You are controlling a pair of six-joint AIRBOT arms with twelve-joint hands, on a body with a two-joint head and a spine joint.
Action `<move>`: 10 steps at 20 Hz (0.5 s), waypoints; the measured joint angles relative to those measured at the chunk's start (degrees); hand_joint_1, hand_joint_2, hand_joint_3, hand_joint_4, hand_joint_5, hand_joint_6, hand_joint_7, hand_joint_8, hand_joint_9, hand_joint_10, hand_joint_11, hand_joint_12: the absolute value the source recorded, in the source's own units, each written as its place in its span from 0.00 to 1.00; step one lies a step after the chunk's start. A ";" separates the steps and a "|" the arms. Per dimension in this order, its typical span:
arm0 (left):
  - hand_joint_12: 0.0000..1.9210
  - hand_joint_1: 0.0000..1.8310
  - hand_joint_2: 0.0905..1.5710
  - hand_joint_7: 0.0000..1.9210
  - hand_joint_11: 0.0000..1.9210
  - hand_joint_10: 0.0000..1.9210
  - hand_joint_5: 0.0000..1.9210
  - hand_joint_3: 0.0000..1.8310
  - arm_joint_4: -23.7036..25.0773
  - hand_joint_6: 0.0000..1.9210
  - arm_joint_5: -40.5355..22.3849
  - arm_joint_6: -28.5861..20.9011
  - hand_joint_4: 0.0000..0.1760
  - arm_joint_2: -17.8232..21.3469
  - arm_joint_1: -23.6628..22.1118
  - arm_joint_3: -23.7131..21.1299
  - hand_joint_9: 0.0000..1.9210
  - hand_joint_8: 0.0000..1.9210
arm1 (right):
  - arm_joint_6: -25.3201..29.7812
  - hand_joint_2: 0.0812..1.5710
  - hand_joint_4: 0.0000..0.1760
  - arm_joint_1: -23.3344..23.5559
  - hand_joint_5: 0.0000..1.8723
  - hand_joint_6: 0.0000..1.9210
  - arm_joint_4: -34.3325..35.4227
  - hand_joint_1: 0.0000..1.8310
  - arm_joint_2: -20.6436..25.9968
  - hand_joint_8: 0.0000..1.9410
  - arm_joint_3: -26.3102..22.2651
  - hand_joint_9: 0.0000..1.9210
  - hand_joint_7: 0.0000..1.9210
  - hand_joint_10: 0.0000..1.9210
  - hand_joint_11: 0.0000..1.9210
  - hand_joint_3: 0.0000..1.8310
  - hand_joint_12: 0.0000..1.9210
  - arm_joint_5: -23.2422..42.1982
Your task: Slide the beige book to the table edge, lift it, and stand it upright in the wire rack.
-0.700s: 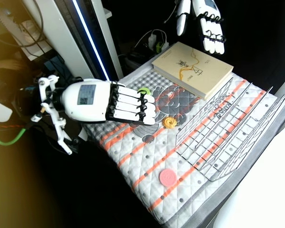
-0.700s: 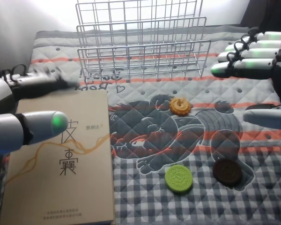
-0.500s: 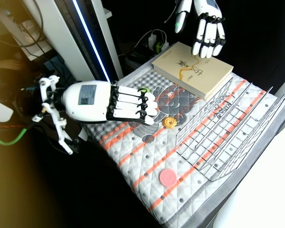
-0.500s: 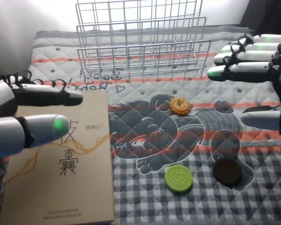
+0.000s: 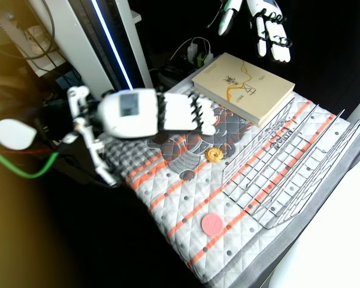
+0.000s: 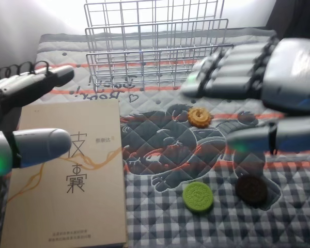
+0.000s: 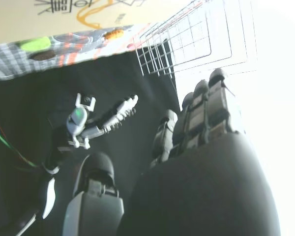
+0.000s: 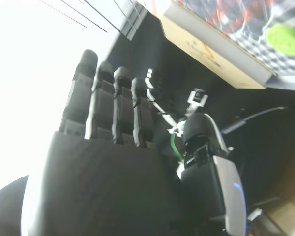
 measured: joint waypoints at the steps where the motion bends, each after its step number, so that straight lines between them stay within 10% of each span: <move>1: 0.00 0.00 0.62 0.00 0.00 0.00 0.00 0.00 -0.72 0.00 -0.87 0.04 1.00 0.09 0.35 0.00 0.00 0.00 | 1.51 0.85 0.00 0.15 0.13 0.00 -2.12 0.04 -0.55 0.00 0.42 0.09 0.13 0.00 0.14 0.00 0.07 -0.72; 10: 0.00 0.00 0.65 0.00 0.00 0.00 0.00 0.00 -3.87 0.00 -4.94 -0.02 1.00 0.66 4.24 -1.05 0.00 0.00 | 17.81 0.88 0.00 6.84 0.15 0.00 -24.74 0.00 -8.26 0.00 4.09 0.13 0.15 0.00 0.11 0.00 0.18 -2.21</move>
